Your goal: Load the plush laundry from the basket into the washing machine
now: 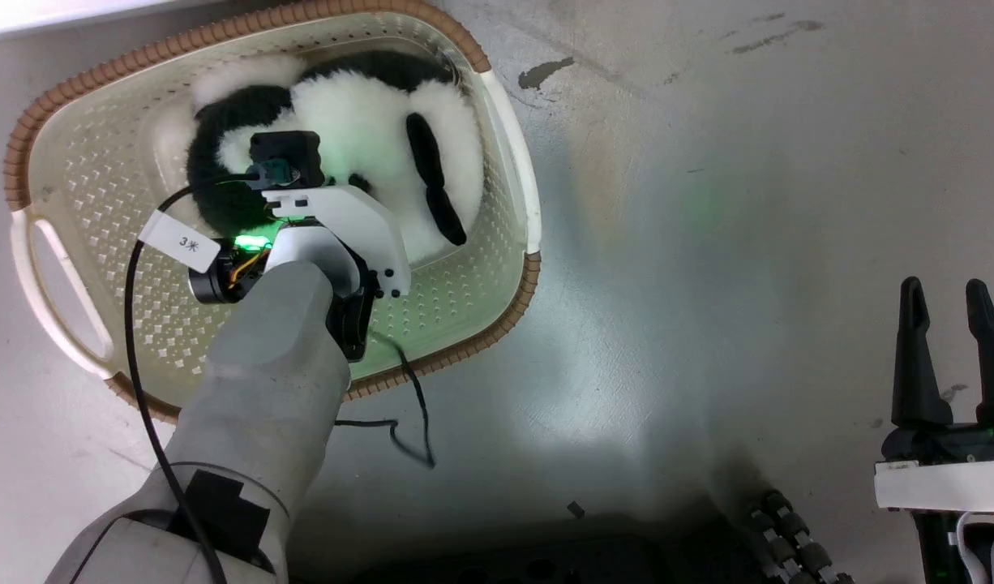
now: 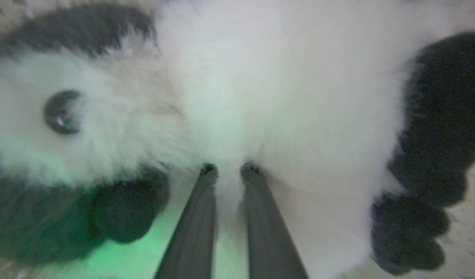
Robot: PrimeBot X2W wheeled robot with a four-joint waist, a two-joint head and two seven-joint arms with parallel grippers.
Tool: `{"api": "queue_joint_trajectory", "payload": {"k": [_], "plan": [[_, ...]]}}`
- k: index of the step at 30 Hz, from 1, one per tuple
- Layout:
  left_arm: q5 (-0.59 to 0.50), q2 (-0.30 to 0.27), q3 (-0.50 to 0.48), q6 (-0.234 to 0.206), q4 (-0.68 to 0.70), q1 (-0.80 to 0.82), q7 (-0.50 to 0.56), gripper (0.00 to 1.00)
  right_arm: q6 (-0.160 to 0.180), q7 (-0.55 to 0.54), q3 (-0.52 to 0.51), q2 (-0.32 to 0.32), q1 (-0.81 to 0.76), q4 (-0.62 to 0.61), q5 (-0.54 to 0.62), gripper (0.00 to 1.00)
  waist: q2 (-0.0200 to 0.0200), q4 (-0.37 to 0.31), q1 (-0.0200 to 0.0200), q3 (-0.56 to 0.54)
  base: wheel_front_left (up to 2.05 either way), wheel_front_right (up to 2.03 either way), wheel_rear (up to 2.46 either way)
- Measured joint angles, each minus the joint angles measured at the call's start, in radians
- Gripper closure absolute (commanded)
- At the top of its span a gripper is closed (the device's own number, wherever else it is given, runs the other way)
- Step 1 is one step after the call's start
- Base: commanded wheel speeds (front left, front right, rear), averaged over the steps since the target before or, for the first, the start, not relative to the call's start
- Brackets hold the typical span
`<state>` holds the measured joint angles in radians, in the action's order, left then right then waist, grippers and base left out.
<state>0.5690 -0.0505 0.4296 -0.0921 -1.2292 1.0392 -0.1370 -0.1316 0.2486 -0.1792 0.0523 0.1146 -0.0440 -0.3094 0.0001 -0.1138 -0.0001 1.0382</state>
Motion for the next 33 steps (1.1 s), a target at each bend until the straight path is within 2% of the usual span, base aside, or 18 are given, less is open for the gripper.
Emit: {"api": "queue_joint_trajectory", "payload": {"k": [16, 22, 33], "plan": [[0.114, 0.002, 0.09, 0.044, 0.057, -0.091, -0.05, 1.0, 0.0, -0.016, -0.001, 0.0, 0.023, 0.001, 0.031, 0.0, 0.0, 0.06, 0.0002, -0.082, 0.0, 0.0, 0.0], [0.179, 0.001, 0.139, 0.06, 0.106, -0.15, -0.081, 1.0, 0.0, -0.036, -0.003, 0.0, 0.027, 0.005, 0.058, 0.0, 0.0, 0.097, 0.0002, -0.165, 0.0, 0.0, 0.0], [0.262, 0.002, 0.199, 0.06, 0.177, -0.274, -0.111, 1.0, 0.0, -0.069, -0.005, 0.0, 0.023, 0.028, 0.09, 0.0, 0.0, 0.151, 0.0002, -0.343, 0.0, 0.0, 0.0]]}}
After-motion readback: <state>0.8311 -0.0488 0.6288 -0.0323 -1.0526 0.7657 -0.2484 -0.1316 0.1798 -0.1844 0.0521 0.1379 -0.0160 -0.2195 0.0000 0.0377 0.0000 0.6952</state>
